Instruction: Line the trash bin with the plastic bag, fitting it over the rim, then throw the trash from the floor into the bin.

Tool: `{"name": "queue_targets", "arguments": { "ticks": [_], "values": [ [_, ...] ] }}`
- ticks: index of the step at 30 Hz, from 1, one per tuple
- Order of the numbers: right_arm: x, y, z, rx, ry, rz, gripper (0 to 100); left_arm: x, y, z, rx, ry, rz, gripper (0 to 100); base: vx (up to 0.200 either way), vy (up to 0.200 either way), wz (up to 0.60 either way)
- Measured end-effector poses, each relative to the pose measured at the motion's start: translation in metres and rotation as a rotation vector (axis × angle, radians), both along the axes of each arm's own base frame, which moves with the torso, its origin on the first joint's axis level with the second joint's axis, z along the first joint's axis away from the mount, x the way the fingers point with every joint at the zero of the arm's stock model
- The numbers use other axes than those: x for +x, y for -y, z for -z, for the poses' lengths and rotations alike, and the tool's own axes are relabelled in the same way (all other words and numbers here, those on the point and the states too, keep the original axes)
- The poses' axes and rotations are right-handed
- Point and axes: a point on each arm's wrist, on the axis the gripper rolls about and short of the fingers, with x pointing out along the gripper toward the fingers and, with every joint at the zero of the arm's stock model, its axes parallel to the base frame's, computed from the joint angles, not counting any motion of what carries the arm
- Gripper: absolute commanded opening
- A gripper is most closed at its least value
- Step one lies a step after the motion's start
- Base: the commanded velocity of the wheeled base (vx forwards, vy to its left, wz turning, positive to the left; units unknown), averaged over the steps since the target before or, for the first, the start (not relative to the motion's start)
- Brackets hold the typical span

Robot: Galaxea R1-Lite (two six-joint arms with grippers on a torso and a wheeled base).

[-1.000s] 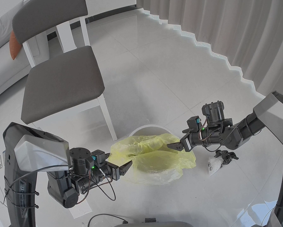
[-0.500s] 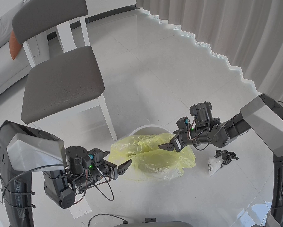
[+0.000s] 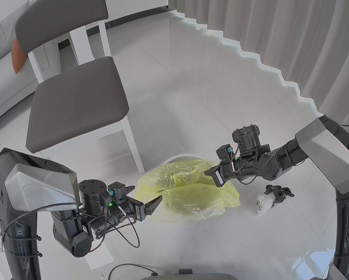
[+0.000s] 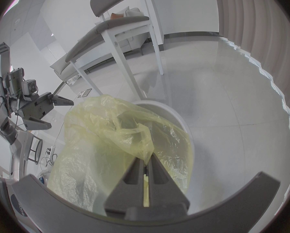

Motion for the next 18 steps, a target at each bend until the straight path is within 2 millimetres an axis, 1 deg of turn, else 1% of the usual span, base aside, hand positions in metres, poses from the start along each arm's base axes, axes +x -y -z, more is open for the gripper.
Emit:
{"name": "queue_targets", "arguments": {
  "ticks": [3,7,13,15,18],
  "values": [
    [0.002,-0.001,-0.008,0.010,0.023,-0.001,0,0.000,0.000,-0.001,-0.001,0.001,-0.001,100,0.000,0.000,0.00],
    [0.007,-0.001,-0.026,0.027,0.062,0.004,0,-0.003,-0.002,-0.003,-0.001,0.000,-0.002,100,0.000,0.000,0.00],
    [0.016,0.001,-0.047,0.035,0.085,0.015,0,-0.004,-0.003,-0.006,-0.005,0.004,-0.011,100,0.000,0.000,0.00],
    [0.020,0.002,-0.052,0.035,0.092,0.020,0,-0.002,-0.003,-0.007,-0.012,0.009,-0.022,100,0.000,0.000,0.00],
    [0.028,0.004,-0.052,0.033,0.093,0.029,0,0.005,0.000,-0.010,-0.028,0.030,-0.045,100,0.000,0.000,0.00]
  ]
}}
